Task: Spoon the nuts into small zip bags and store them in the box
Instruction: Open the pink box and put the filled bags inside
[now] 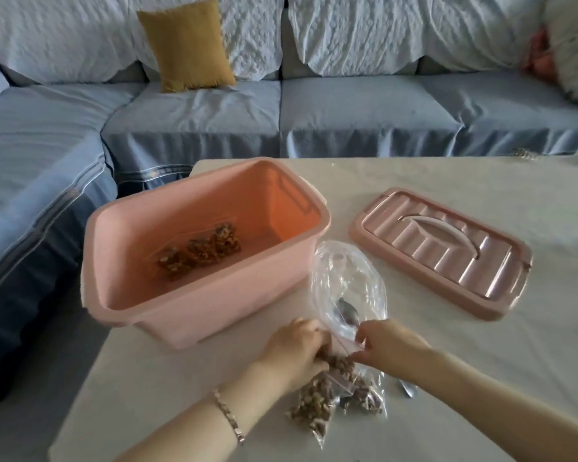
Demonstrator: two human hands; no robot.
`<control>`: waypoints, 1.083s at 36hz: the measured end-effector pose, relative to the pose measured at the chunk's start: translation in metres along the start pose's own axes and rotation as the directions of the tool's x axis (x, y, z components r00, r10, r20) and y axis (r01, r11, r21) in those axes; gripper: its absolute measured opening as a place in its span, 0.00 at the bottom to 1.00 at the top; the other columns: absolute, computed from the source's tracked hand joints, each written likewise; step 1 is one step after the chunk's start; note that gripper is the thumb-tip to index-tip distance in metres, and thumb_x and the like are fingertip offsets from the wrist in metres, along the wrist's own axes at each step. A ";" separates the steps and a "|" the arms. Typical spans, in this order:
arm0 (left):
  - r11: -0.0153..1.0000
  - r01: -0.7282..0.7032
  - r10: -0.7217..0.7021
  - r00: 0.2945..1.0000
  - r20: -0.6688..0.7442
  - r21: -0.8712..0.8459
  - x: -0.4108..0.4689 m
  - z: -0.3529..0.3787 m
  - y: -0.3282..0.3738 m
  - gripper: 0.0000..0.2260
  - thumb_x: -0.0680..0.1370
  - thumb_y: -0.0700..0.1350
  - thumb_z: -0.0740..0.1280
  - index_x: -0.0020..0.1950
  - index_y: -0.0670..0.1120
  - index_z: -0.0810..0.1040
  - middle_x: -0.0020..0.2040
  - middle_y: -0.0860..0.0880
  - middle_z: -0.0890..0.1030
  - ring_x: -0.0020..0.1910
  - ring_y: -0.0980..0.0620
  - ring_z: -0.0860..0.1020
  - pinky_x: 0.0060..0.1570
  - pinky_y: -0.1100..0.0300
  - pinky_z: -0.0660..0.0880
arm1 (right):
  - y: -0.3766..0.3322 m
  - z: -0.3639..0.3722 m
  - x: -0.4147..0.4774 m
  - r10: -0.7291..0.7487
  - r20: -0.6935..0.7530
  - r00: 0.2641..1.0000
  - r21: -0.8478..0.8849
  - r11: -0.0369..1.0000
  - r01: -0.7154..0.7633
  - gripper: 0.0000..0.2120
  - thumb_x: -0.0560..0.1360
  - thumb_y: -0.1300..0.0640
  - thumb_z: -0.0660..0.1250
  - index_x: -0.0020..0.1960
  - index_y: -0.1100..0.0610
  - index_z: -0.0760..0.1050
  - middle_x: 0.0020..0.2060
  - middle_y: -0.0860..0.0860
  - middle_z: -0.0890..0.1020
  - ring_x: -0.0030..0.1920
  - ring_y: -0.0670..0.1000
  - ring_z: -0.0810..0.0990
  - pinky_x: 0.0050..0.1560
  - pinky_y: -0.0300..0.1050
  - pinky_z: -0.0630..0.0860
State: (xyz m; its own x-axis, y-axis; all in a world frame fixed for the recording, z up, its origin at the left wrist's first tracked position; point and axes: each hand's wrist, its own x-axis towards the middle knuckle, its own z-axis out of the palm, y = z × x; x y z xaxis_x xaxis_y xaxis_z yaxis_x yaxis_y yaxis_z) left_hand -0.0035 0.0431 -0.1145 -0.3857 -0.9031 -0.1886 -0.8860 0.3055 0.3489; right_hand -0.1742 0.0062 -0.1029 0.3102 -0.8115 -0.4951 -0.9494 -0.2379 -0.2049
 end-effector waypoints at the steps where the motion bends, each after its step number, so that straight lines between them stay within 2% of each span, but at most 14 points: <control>1: 1.000 0.002 -0.002 1.000 -0.004 0.011 0.001 -0.001 0.000 0.10 0.75 0.48 0.67 0.55 0.47 0.77 0.57 0.50 0.73 0.59 0.49 0.69 0.55 0.58 0.66 | 0.000 0.004 0.002 0.013 0.000 1.000 0.033 0.999 -0.013 0.15 0.73 0.44 0.66 0.55 0.51 0.76 0.52 0.50 0.79 0.51 0.50 0.78 0.41 0.39 0.70; 2: 1.000 -0.006 0.005 1.000 0.003 0.030 0.001 -0.002 -0.001 0.10 0.75 0.49 0.67 0.54 0.47 0.77 0.56 0.50 0.74 0.59 0.49 0.69 0.54 0.58 0.66 | 0.000 0.006 0.002 0.009 -0.009 1.000 0.048 0.999 -0.008 0.09 0.73 0.46 0.66 0.47 0.51 0.77 0.48 0.50 0.79 0.46 0.50 0.77 0.37 0.38 0.69; 4: 0.998 -0.017 0.015 0.999 0.047 0.059 -0.001 -0.003 -0.001 0.12 0.74 0.51 0.68 0.54 0.47 0.77 0.55 0.49 0.74 0.57 0.49 0.70 0.52 0.58 0.65 | 0.000 0.010 0.001 0.007 -0.021 1.000 0.071 0.997 -0.006 0.11 0.74 0.50 0.66 0.35 0.53 0.74 0.40 0.51 0.78 0.39 0.49 0.74 0.33 0.38 0.68; 6: 0.998 -0.011 0.006 0.997 0.079 0.060 -0.004 -0.002 -0.003 0.13 0.74 0.52 0.68 0.55 0.46 0.76 0.55 0.48 0.75 0.57 0.49 0.70 0.51 0.58 0.65 | 0.001 0.012 0.002 0.012 -0.043 0.999 0.099 0.995 -0.008 0.10 0.74 0.52 0.65 0.41 0.58 0.78 0.42 0.53 0.81 0.39 0.49 0.74 0.37 0.40 0.70; 9: 0.999 0.003 -0.008 0.995 0.098 0.049 -0.009 -0.002 -0.004 0.11 0.76 0.50 0.67 0.55 0.46 0.77 0.55 0.48 0.75 0.58 0.49 0.70 0.53 0.57 0.66 | 0.000 0.010 -0.002 0.025 -0.076 0.997 0.160 0.987 -0.013 0.09 0.75 0.52 0.65 0.49 0.56 0.79 0.47 0.50 0.82 0.42 0.48 0.76 0.40 0.39 0.71; 15: 0.998 0.060 -0.058 0.997 0.055 -0.033 -0.023 -0.020 0.003 0.08 0.79 0.49 0.60 0.51 0.47 0.76 0.54 0.49 0.76 0.56 0.48 0.72 0.50 0.59 0.66 | -0.002 -0.011 -0.025 0.009 -0.127 0.992 0.294 0.955 0.029 0.06 0.75 0.51 0.64 0.42 0.51 0.77 0.40 0.47 0.82 0.43 0.50 0.80 0.47 0.46 0.77; 18: 0.982 0.062 -0.072 0.996 -0.055 -0.177 -0.041 -0.048 0.006 0.07 0.80 0.48 0.58 0.52 0.48 0.74 0.52 0.52 0.78 0.52 0.52 0.74 0.45 0.62 0.64 | -0.009 -0.040 -0.044 -0.033 -0.256 0.966 0.304 0.946 0.113 0.08 0.75 0.51 0.64 0.39 0.51 0.76 0.33 0.46 0.79 0.36 0.48 0.77 0.41 0.44 0.74; 21: 0.948 0.006 -0.089 0.965 -0.247 -0.317 -0.058 -0.084 0.003 0.04 0.80 0.48 0.60 0.45 0.54 0.72 0.41 0.56 0.78 0.41 0.59 0.75 0.41 0.61 0.68 | -0.019 -0.075 -0.058 -0.090 -0.440 0.894 0.297 0.924 0.240 0.08 0.75 0.53 0.65 0.36 0.48 0.76 0.28 0.45 0.78 0.31 0.44 0.74 0.35 0.37 0.71; 25: 0.928 -0.072 -0.120 0.871 -0.477 -0.365 -0.073 -0.133 -0.015 0.05 0.78 0.48 0.63 0.42 0.53 0.71 0.35 0.59 0.77 0.33 0.60 0.75 0.38 0.62 0.71 | -0.045 -0.118 -0.063 -0.176 -0.640 0.748 0.234 0.882 0.408 0.07 0.74 0.56 0.67 0.38 0.47 0.75 0.30 0.42 0.77 0.39 0.36 0.74 0.37 0.25 0.67; 29: 0.944 -0.052 -0.170 0.768 -0.617 -0.325 -0.080 -0.175 -0.047 0.04 0.76 0.44 0.66 0.41 0.49 0.75 0.33 0.53 0.79 0.30 0.60 0.78 0.34 0.67 0.73 | -0.080 -0.156 -0.045 -0.274 -0.663 0.697 0.243 0.801 0.547 0.07 0.74 0.55 0.65 0.38 0.45 0.74 0.30 0.42 0.77 0.30 0.41 0.75 0.31 0.31 0.70; 31: 0.930 0.034 -0.252 0.783 -0.568 -0.365 -0.079 -0.185 -0.071 0.04 0.76 0.42 0.67 0.42 0.44 0.76 0.33 0.52 0.80 0.28 0.61 0.79 0.34 0.68 0.73 | -0.100 -0.166 -0.024 -0.326 -0.650 0.687 0.229 0.778 0.585 0.07 0.75 0.56 0.65 0.39 0.46 0.74 0.33 0.43 0.79 0.29 0.42 0.75 0.34 0.34 0.72; 35: 0.868 0.313 -0.458 0.806 -0.376 -0.386 -0.065 -0.186 -0.119 0.09 0.75 0.42 0.67 0.35 0.47 0.74 0.33 0.49 0.82 0.32 0.54 0.82 0.39 0.52 0.80 | -0.137 -0.168 0.033 -0.402 -0.581 0.708 0.157 0.798 0.582 0.03 0.75 0.59 0.65 0.44 0.55 0.77 0.35 0.48 0.79 0.34 0.49 0.76 0.40 0.41 0.75; 37: 0.835 0.428 -0.523 0.813 -0.257 -0.346 -0.055 -0.180 -0.132 0.08 0.77 0.40 0.62 0.37 0.44 0.74 0.37 0.47 0.83 0.35 0.53 0.83 0.40 0.56 0.80 | -0.151 -0.159 0.064 -0.445 -0.472 0.761 0.081 0.838 0.540 0.03 0.75 0.57 0.65 0.44 0.53 0.77 0.36 0.47 0.79 0.38 0.49 0.77 0.45 0.47 0.77; 39: 0.811 0.483 -0.552 0.819 -0.157 -0.331 -0.043 -0.173 -0.143 0.09 0.77 0.37 0.59 0.38 0.44 0.72 0.38 0.45 0.81 0.35 0.52 0.82 0.34 0.62 0.78 | -0.164 -0.145 0.093 -0.465 -0.342 0.817 0.011 0.867 0.498 0.05 0.75 0.55 0.65 0.47 0.53 0.79 0.43 0.50 0.81 0.44 0.51 0.79 0.50 0.47 0.76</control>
State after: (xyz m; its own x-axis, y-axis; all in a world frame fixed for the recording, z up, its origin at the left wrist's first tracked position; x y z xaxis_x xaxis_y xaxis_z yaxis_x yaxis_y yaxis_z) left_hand 0.1842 -0.0138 0.0031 0.2136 -0.9556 -0.2031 -0.8195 -0.2884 0.4952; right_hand 0.0035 -0.1080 0.0074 0.6782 -0.7346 -0.0204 -0.6681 -0.6048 -0.4334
